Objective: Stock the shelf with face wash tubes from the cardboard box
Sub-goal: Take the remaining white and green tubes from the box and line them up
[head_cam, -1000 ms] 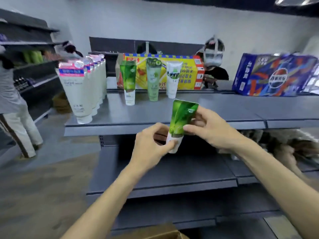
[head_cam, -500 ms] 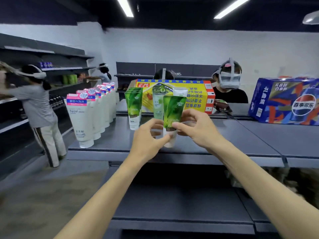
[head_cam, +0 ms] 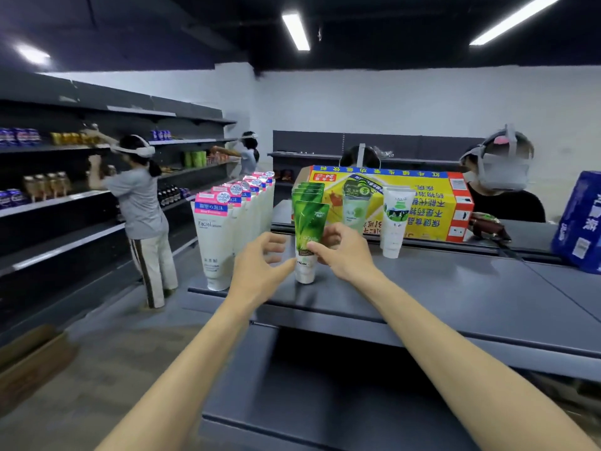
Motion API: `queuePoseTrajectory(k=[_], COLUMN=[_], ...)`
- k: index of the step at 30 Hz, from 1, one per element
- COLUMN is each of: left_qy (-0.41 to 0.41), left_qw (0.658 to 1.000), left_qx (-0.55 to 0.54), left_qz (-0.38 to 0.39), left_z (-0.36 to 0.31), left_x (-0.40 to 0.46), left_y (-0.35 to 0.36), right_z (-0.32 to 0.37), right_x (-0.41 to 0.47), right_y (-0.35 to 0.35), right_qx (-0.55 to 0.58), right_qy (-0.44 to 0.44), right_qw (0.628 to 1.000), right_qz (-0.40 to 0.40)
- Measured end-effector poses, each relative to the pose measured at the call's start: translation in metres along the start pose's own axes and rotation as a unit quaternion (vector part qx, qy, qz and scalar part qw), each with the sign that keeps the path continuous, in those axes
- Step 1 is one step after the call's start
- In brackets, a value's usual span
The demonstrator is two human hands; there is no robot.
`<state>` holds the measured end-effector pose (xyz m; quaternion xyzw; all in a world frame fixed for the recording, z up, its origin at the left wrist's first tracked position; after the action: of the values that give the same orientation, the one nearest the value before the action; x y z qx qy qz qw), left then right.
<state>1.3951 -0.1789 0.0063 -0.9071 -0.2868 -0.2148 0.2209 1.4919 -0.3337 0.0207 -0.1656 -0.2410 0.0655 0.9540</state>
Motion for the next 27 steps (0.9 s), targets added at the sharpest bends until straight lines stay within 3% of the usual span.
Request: queuePoseTrajectory(k=[10, 27], left_qy=[0.047, 0.051], left_qw=[0.999, 0.998], left_qx=[-0.024, -0.028], left_qz=[-0.004, 0.017], left_z=[0.005, 0.008], left_x=[0.015, 0.016], left_y=[0.009, 0.004], right_z=[0.005, 0.0], right_x=[0.02, 0.026], right_y=[0.019, 0.019], right_qx=[-0.084, -0.099], right_qy=[-0.025, 0.002], right_qw=[0.996, 0.995], right_qz=[-0.015, 0.002])
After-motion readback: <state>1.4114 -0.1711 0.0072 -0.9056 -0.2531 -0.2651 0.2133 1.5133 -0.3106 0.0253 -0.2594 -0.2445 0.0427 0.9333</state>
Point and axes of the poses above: each hand's wrist, its own x-axis towards the middle knuckle, its own y-axis out of the palm, z = x × y, the point moved 5 cm from there along x, towards the middle knuckle, and after that the axes turned 4 degrees about -z, right-handed, at the moved point
